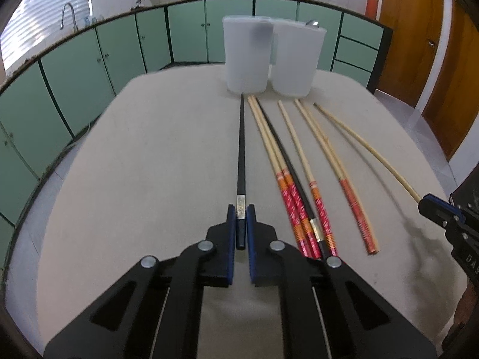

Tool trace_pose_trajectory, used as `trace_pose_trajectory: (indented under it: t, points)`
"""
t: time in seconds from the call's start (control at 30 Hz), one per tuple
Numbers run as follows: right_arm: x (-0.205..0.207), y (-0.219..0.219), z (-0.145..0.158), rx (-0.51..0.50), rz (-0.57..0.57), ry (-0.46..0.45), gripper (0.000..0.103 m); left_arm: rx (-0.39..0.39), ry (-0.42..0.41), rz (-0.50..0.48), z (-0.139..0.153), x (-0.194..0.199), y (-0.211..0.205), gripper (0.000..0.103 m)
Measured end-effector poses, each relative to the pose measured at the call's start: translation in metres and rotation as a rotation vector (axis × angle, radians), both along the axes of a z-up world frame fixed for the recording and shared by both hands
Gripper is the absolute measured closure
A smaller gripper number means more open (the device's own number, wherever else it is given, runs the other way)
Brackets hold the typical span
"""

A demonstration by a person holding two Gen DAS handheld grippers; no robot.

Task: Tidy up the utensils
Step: 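Lift both chopsticks and carry them toward the white utensil holder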

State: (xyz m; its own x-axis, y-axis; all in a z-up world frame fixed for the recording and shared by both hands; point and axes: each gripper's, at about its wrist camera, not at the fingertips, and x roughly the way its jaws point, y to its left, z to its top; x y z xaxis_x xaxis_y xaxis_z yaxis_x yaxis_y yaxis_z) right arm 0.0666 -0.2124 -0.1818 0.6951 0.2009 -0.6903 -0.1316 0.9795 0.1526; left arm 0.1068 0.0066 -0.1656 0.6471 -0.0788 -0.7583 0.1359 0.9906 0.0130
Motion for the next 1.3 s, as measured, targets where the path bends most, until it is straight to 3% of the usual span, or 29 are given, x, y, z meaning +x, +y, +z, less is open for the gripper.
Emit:
trace_pose_trajectory:
  t: [0.33,0.73,1.3]
  points:
    - [-0.004,-0.006,0.045,0.001,-0.003,-0.111,0.096,0.006,-0.13,-0.021,0.057,-0.016,-0.001,0.097]
    - [0.01,-0.016,0.12,0.012,-0.006,-0.26,0.096,-0.053,-0.268,-0.028,0.128,-0.01,0.004,0.097]
    - [0.06,-0.017,0.162,0.037,0.039,-0.291,0.096,-0.128,-0.299,-0.035,0.169,0.033,0.009,0.097]
